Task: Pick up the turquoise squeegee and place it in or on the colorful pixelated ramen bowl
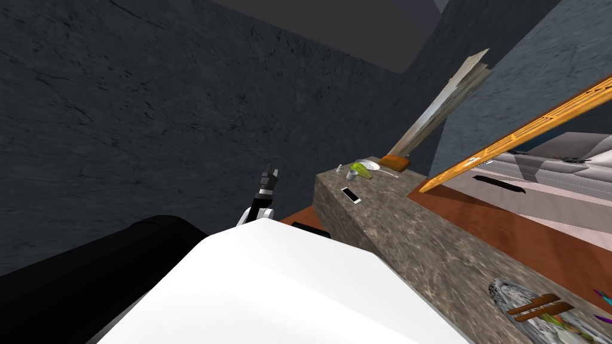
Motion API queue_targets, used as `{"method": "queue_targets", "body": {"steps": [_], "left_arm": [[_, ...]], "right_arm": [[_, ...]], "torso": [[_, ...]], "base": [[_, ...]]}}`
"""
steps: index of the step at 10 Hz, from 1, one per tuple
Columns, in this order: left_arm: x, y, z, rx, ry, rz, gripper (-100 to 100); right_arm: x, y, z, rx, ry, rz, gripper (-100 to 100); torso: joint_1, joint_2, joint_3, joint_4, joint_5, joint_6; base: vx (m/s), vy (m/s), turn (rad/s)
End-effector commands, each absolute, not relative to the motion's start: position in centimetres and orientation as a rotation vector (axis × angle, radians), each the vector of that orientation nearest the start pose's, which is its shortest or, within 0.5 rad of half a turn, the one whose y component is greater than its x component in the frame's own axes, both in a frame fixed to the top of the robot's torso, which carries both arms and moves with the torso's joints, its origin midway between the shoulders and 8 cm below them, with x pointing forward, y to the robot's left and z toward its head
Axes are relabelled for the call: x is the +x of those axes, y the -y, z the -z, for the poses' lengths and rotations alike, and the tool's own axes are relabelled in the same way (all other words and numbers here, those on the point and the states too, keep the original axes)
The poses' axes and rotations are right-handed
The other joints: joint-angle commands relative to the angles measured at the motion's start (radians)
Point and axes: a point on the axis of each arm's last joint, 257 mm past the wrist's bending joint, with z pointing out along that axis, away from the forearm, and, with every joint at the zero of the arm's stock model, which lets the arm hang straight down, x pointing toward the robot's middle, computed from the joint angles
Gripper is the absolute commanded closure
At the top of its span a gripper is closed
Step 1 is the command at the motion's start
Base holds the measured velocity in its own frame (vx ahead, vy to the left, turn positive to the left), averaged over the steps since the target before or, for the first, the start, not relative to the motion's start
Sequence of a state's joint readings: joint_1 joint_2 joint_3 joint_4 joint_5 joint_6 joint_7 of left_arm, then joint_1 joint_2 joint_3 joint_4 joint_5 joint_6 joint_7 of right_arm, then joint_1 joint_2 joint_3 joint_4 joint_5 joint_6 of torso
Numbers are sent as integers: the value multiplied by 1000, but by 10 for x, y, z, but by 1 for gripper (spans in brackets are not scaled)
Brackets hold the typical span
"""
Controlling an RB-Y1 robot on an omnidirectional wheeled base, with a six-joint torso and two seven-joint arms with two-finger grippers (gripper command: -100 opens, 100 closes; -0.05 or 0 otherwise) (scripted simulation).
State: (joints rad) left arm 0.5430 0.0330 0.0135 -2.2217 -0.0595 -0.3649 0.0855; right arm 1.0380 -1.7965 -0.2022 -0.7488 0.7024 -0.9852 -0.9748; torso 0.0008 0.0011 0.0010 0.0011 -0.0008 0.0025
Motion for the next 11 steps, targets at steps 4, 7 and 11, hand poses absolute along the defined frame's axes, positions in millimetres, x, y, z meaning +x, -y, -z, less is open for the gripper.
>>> {"method": "queue_targets", "body": {"steps": [4, 7, 11], "left_arm": [[369, -290, 45, -825, -802, 1248, 0], [369, -290, 45, -825, -802, 1248, 0], [369, -290, 45, -825, -802, 1248, 0]], "right_arm": [[123, 799, 144, 830, -2772, 305, -100], [126, 799, 142, 825, -2763, 302, 0], [126, 799, 142, 825, -2764, 302, 0]], "torso": [[0, 0, 0, 0, 0, 0], [-1, 0, 0, 0, 0, 0], [-1, 0, 0, 0, 0, 0]], "base": [[1, 4, -35], [0, 0, 0], [0, 0, 0]]}}
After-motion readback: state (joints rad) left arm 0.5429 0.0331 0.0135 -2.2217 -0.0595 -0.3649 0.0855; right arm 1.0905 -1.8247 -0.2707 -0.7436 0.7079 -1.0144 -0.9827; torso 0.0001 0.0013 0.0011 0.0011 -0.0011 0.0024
